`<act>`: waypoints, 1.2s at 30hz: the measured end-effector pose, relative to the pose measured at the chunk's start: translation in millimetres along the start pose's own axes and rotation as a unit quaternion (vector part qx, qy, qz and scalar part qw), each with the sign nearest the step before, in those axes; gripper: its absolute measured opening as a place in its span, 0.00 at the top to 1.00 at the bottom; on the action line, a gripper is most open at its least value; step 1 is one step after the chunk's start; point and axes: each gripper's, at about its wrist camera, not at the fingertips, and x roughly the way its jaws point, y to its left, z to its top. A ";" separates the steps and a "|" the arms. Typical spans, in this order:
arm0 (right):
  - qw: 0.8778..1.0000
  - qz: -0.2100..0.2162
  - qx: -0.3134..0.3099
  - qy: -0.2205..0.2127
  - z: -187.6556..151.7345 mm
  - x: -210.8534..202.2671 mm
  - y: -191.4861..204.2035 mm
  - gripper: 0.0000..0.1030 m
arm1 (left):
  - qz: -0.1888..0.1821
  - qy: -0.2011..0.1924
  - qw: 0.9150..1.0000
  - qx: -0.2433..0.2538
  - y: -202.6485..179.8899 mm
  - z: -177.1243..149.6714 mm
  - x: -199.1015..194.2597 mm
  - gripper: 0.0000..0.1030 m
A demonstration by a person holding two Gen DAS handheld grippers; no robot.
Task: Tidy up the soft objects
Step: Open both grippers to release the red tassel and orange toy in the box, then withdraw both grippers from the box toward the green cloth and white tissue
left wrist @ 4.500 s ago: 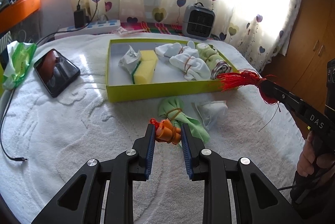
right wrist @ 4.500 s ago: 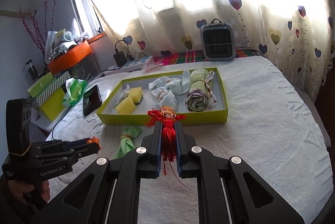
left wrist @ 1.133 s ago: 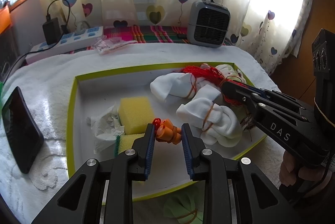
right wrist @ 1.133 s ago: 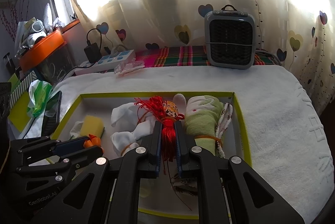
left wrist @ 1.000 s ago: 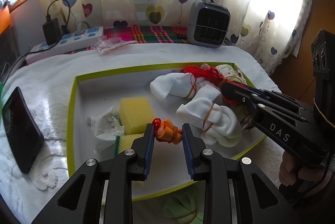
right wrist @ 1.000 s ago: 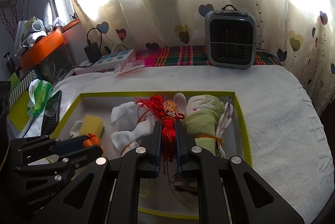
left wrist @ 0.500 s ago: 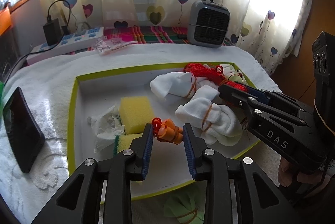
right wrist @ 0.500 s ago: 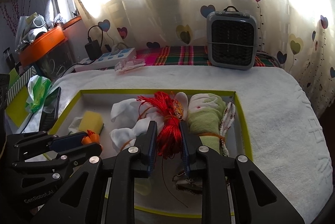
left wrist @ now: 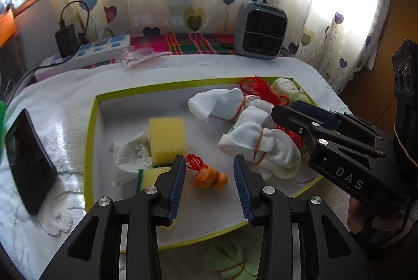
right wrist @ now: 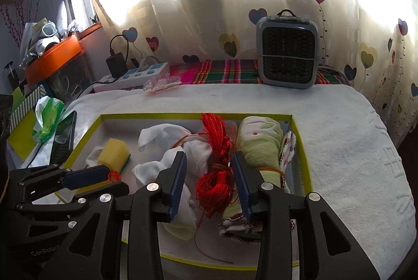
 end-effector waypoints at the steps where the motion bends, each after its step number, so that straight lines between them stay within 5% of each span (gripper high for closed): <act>1: 1.000 -0.001 0.000 0.000 -0.1 0.0 0.0 0.63 | 0.000 0.000 1.000 0.000 0.2 0.0 0.1 0.64; 36: 1.000 -0.010 0.000 -0.008 -7.2 -16.8 3.9 0.53 | 0.018 -0.002 1.000 -0.002 -4.4 -11.7 -13.2 0.62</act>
